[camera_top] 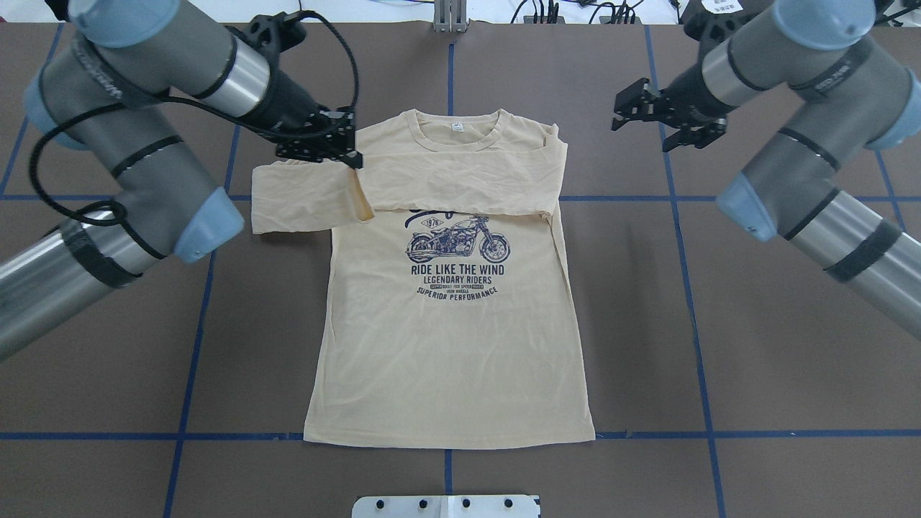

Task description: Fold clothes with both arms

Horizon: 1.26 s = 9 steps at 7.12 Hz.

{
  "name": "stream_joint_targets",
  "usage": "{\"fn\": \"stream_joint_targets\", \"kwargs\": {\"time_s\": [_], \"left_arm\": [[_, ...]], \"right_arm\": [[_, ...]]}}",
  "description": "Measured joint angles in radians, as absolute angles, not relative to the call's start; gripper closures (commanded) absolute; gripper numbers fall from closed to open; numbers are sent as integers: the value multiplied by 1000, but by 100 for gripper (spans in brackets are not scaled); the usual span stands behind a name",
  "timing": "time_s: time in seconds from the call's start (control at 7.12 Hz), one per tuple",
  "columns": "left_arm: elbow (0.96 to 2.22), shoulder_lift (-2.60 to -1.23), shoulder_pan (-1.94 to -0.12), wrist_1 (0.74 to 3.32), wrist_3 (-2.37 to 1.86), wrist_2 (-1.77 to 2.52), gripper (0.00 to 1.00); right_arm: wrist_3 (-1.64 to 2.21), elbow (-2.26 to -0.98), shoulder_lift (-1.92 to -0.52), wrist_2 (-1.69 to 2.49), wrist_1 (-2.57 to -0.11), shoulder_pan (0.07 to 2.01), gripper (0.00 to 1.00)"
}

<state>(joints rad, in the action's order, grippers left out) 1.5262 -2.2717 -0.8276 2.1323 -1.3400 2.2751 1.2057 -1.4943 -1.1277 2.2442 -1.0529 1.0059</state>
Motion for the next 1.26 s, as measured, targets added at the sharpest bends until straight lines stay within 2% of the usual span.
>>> {"fn": "stream_joint_targets", "kwargs": {"time_s": [0.42, 0.56, 0.7, 0.84, 1.12, 1.26], "left_arm": [[1227, -2600, -701, 2195, -1500, 2070, 100], [1138, -2662, -673, 2248, -1530, 2022, 76], [1077, -2698, -654, 2289, -1543, 1989, 25], [1048, -2711, -641, 2318, -1547, 1956, 6], [1038, -2715, -638, 2341, -1549, 1922, 5], [1050, -2703, -654, 2342, -1545, 1933, 6]], "right_arm": [[1089, -1515, -1244, 2269, -1051, 1067, 1], [1083, -1526, -1264, 2267, -1051, 1070, 1], [1083, -1532, -1274, 2259, -1052, 1071, 0], [1089, -1537, -1277, 2239, -1052, 1068, 0], [1192, -1585, -1287, 2183, -1053, 1015, 0], [1295, -1650, -1308, 2147, -1054, 960, 0]]}}
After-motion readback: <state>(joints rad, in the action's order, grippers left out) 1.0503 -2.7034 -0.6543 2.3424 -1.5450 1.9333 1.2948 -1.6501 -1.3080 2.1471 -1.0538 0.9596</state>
